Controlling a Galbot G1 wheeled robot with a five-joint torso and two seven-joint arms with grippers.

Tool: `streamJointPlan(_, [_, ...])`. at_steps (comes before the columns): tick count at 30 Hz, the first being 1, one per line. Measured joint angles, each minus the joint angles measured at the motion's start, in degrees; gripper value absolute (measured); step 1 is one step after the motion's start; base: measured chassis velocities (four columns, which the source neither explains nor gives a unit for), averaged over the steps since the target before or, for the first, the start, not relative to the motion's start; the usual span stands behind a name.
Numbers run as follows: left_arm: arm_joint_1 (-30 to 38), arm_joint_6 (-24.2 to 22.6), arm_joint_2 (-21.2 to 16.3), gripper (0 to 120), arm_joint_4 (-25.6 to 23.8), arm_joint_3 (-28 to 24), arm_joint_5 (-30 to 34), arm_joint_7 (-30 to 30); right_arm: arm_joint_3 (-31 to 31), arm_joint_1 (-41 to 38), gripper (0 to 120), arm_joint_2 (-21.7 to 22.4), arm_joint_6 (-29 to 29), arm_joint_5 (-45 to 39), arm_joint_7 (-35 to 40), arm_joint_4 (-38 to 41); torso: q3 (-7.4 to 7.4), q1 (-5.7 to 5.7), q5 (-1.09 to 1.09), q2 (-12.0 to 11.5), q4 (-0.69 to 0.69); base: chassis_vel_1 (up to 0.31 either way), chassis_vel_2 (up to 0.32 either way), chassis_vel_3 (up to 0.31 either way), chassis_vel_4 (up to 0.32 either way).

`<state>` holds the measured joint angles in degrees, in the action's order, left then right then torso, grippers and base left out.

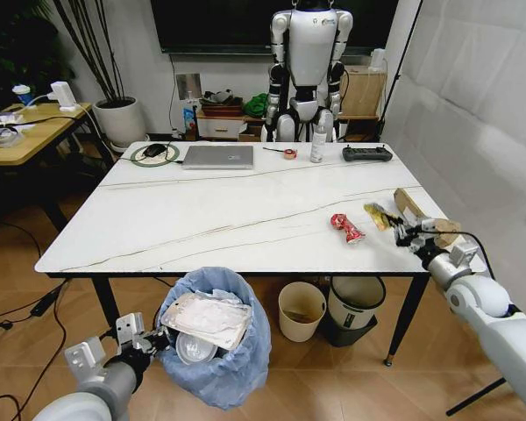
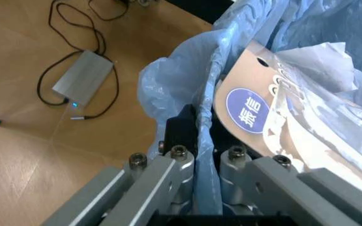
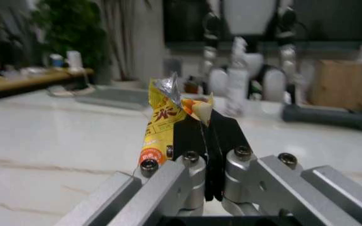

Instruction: Pick up the trash bin and place the trash from the table into it.

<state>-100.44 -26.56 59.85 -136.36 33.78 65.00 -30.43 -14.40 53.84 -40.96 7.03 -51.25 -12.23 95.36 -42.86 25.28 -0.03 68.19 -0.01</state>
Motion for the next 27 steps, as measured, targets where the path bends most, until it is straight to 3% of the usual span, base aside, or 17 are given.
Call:
streamJointPlan(9, [3.00, 0.01, -1.69, 0, 0.25, -2.86, 1.31, -0.72, 8.75, -2.25, 0, 4.66, -1.24, -5.42, -1.84, 16.84, 0.00, 0.00, -0.01, 0.00, -0.02, 0.000, 0.000, 0.000, 0.000])
streamJointPlan(13, [3.80, 0.00, -2.19, 0, 0.60, -4.05, 1.60, -0.95, 12.75, -3.63, 0, 6.30, -1.68, -6.08, -2.40, 19.75, 0.00, 0.00, 0.03, 0.00, -0.01, 0.000, 0.000, 0.000, 0.000])
streamJointPlan(15, [4.77, -0.04, -2.49, 0, 0.96, -5.11, 1.92, -1.20, 17.57, -5.42, 0, 7.07, -2.37, -6.18, -2.55, 21.62, 0.00, 0.00, 0.00, 0.00, -0.02, 0.000, 0.000, 0.000, 0.000])
streamJointPlan(18, [5.80, -0.22, -2.69, 0, 1.24, -5.97, 2.49, -1.85, 27.83, -11.07, 0, 5.51, -3.03, -5.58, -2.30, 21.88, 0.00, 0.00, 0.03, 0.00, -0.02, 0.000, 0.000, 0.000, 0.000])
streamJointPlan(19, [5.80, -0.22, -2.69, 0, 1.24, -5.97, 2.49, -1.85, 27.83, -11.07, 0, 5.51, -3.03, -5.58, -2.30, 21.88, 0.00, 0.00, 0.03, 0.00, -0.02, 0.000, 0.000, 0.000, 0.000])
streamJointPlan(22, [6.26, -0.48, -3.11, 0, 1.31, -6.10, 3.01, -2.36, 35.42, -16.67, 0, 1.66, -3.11, -4.61, -1.54, 18.90, -0.01, 0.00, 0.04, 0.00, 0.01, 0.000, 0.000, 0.000, 0.000])
streamJointPlan(27, [6.41, -0.75, -3.30, 0, 1.48, -5.94, 3.68, -2.88, 39.11, -20.31, 0, -0.73, -4.11, -4.76, -1.30, 17.07, -0.01, 0.00, 0.01, 0.00, 0.02, 0.000, 0.000, 0.000, 0.000])
